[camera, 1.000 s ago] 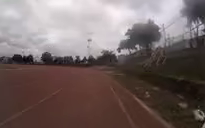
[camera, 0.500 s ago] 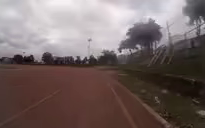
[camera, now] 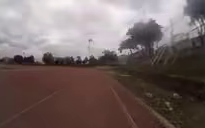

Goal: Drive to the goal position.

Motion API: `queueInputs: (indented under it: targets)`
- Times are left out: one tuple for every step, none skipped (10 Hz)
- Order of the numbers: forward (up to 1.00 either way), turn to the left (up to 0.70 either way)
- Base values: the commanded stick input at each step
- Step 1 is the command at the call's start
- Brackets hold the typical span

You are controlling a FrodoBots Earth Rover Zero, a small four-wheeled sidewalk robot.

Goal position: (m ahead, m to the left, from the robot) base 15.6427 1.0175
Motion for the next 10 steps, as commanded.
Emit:
queueInputs:
  targets:
    - [0.7,-0.08]
    - [0.7,-0.04]
    - [0.7,0.0]
    - [0.7,0.0]
    - [0.7,0.0]
    - [0.7,0.0]
    - [0.7,0.0]
    - [0.7,0.0]
    - [0.7,0.0]
    - [0.7,0.0]
